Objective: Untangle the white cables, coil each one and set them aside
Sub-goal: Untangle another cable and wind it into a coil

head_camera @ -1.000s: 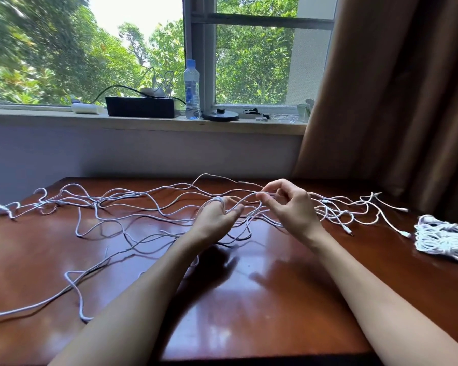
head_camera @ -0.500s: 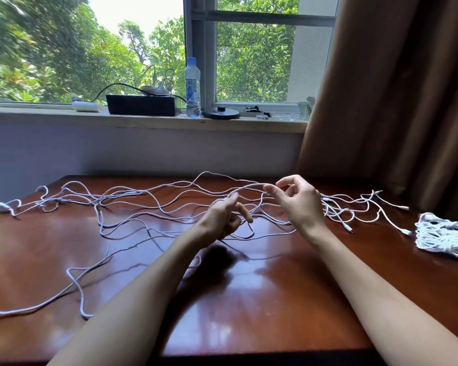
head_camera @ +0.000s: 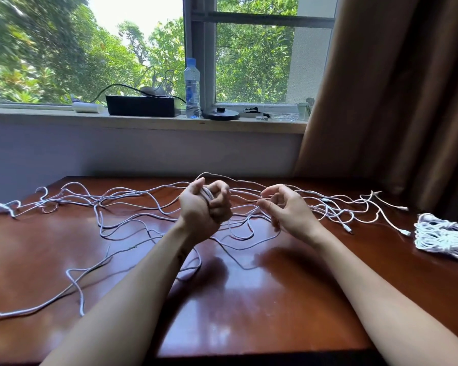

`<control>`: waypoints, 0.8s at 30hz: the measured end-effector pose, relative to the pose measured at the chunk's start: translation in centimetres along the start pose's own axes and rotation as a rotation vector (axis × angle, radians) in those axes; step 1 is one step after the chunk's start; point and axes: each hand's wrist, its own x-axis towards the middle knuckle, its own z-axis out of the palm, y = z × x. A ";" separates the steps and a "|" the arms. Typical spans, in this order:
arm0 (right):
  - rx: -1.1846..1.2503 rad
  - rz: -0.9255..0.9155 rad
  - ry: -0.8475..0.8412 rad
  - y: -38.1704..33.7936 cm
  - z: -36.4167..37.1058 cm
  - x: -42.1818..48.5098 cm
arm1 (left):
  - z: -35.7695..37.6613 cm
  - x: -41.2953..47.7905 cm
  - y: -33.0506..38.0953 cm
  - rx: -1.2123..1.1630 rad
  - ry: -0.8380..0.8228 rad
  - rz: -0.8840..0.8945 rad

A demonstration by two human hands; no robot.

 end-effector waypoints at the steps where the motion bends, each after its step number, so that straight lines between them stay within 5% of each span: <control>1: -0.009 0.004 -0.001 0.0 0.1 0.0 | 0.1 0.0 0.1 -0.056 0.009 0.036; 11: -0.154 -0.037 -0.091 -0.7 0.9 -0.4 | 0.0 0.0 0.9 -0.435 0.073 0.137; 18: 0.003 -0.047 -0.254 -1.5 1.2 -1.2 | -0.6 0.9 1.1 -0.340 0.294 0.150; 24: 0.060 -0.063 -0.235 -1.8 1.3 -1.1 | -0.9 1.8 0.6 -0.058 0.464 0.198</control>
